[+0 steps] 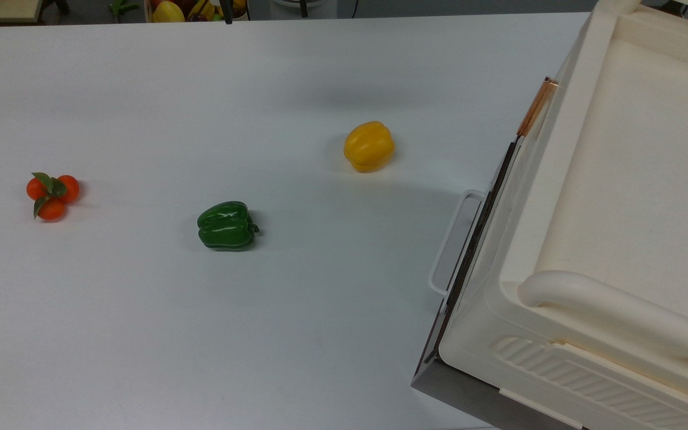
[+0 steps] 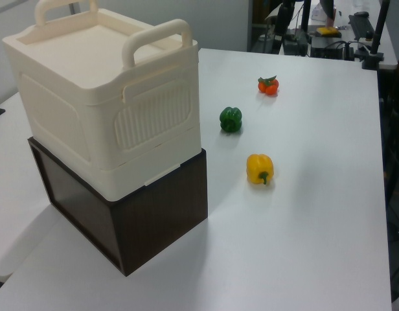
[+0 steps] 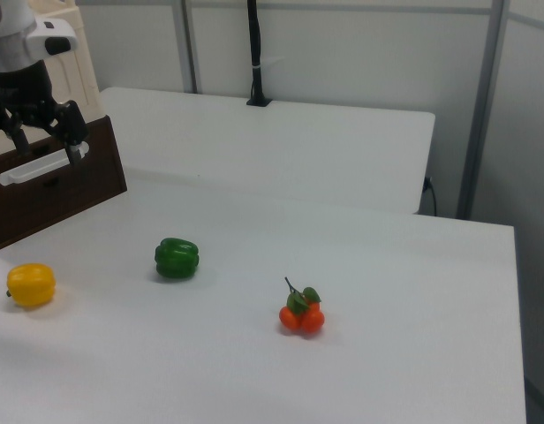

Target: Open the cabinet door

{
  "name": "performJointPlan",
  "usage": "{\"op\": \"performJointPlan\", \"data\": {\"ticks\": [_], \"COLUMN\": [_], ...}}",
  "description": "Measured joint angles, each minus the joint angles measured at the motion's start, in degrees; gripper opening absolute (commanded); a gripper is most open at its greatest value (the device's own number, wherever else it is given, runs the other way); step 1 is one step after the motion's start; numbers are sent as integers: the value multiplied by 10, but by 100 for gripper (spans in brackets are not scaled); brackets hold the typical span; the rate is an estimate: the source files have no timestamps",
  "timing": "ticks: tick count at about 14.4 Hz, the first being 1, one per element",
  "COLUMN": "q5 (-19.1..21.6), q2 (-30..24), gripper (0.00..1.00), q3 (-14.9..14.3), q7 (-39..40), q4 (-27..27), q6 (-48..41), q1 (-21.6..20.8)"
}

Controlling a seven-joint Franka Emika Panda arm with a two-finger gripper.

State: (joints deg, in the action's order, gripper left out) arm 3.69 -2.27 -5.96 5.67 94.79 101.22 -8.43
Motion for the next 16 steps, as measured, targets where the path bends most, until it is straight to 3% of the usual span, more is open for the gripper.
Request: {"op": "performJointPlan", "data": {"ticks": [9,16], "q5": [0,2], "q2": [8,15], "gripper": [100,100], "q3": [1,1], "q7": [0,-1], "q4": [0,1], "q6": [0,0], "q1": [-1,-30]}}
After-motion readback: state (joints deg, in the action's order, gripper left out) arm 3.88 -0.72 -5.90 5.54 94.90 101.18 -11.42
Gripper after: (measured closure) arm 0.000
